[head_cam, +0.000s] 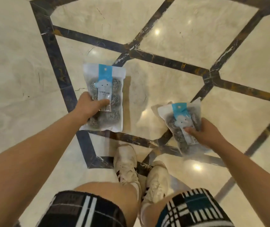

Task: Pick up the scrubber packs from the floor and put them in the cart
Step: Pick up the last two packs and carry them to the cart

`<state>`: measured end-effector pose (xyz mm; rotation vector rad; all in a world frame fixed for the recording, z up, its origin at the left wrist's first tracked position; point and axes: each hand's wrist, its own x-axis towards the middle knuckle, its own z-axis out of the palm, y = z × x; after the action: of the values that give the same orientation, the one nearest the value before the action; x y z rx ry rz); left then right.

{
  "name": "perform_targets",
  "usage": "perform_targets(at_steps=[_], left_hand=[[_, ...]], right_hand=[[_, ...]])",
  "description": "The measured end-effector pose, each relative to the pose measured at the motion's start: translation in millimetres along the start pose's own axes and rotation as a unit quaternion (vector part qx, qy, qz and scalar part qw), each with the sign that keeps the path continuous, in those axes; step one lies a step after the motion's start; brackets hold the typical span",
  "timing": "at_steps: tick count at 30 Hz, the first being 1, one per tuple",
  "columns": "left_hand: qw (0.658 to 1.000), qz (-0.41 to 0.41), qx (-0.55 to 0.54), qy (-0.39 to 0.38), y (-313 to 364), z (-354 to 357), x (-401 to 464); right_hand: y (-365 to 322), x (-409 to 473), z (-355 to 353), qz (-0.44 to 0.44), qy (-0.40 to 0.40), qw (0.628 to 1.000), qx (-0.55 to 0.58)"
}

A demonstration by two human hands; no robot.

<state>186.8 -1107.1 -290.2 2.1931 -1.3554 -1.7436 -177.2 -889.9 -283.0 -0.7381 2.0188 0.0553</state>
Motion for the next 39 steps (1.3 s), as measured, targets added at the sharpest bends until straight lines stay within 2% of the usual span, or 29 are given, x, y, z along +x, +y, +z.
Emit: perform_targets(at_steps=[2, 5, 8, 12, 18, 24, 26, 32, 39], left_hand=[[0.999, 0.011, -0.026, -0.032, 1, -1, -55], [0.993, -0.034, -0.089, -0.062, 11, -15, -147], [0.986, -0.053, -0.129, -0.087, 29, -39, -238], [0.981, -0.049, -0.147, -0.115, 70, -87, -351], [0.986, 0.0, -0.147, -0.075, 156, -175, -491], [0.987, 0.059, -0.145, -0.037, 217, -237, -576], [0.986, 0.086, -0.143, -0.032, 236, -249, -594], [0.981, 0.151, -0.122, -0.033, 277, -267, -618], [0.969, 0.193, -0.137, -0.071, 318, -250, -625]], right_hand=[[-21, -50, -10, -0.016, -0.01, 0.995, 0.098], [-54, -126, -35, -0.017, -0.036, 0.971, 0.236], [-85, -198, -68, -0.025, -0.081, 0.943, 0.321], [-134, -287, -127, -0.026, -0.145, 0.925, 0.349], [-219, -431, -223, -0.07, -0.179, 0.922, 0.337], [-259, -535, -267, -0.141, -0.226, 0.878, 0.397], [-263, -559, -273, -0.163, -0.212, 0.868, 0.419], [-271, -608, -287, -0.2, -0.09, 0.875, 0.431], [-254, -628, -313, -0.208, 0.007, 0.864, 0.459]])
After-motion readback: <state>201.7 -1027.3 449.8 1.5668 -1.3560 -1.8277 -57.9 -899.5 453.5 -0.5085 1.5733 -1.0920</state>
